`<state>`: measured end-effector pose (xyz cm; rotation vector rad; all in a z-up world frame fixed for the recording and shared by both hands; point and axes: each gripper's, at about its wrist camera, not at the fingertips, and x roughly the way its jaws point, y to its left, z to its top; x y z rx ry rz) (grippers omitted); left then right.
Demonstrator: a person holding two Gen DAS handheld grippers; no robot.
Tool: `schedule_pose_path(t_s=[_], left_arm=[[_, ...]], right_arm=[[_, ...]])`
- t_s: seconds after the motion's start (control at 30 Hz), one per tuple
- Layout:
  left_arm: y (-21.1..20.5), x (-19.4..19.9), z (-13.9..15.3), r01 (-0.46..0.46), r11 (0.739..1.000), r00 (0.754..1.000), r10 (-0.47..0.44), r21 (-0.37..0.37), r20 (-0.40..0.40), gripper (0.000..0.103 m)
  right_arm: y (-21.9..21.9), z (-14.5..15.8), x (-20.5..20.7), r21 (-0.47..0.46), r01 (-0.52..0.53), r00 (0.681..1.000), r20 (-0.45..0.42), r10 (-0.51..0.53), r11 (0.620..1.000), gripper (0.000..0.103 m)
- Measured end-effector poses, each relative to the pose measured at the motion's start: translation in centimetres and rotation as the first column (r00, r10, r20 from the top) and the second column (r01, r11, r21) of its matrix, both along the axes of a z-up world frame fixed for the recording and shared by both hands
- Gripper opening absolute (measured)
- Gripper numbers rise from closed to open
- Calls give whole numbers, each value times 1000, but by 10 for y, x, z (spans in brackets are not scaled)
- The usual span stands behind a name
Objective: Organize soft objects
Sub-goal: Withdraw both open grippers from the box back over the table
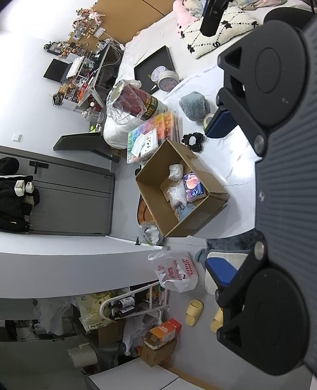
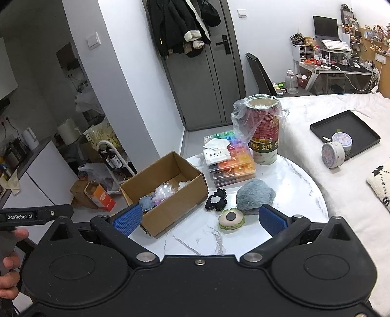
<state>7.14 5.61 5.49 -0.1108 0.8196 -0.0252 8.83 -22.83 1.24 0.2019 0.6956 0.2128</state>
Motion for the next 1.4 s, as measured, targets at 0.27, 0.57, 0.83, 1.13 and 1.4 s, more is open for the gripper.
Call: schedule_pose_path(t_s=[0.27, 0.57, 0.83, 1.13, 1.4], left_arm=[[1, -11, 2, -8, 1000, 999, 8, 7, 37, 103], [-7, -9, -5, 9, 1000, 999, -9, -5, 53, 103], [-23, -3, -9, 41, 999, 998, -41, -11, 50, 102], [-46, 16, -22, 69, 998, 997, -69, -7, 21, 100], [-68, 36, -38, 97, 995, 995, -97, -2, -9, 98]], right_arm=[[-11, -5, -7, 10, 27, 999, 20, -27, 1000, 103], [-28, -11, -13, 25, 61, 998, 32, -62, 998, 103], [-40, -20, -10, 33, 77, 997, 10, -77, 997, 103], [-57, -34, 1, 56, 107, 994, -17, -106, 993, 103], [-74, -53, 15, 79, 138, 989, -63, -134, 987, 102]])
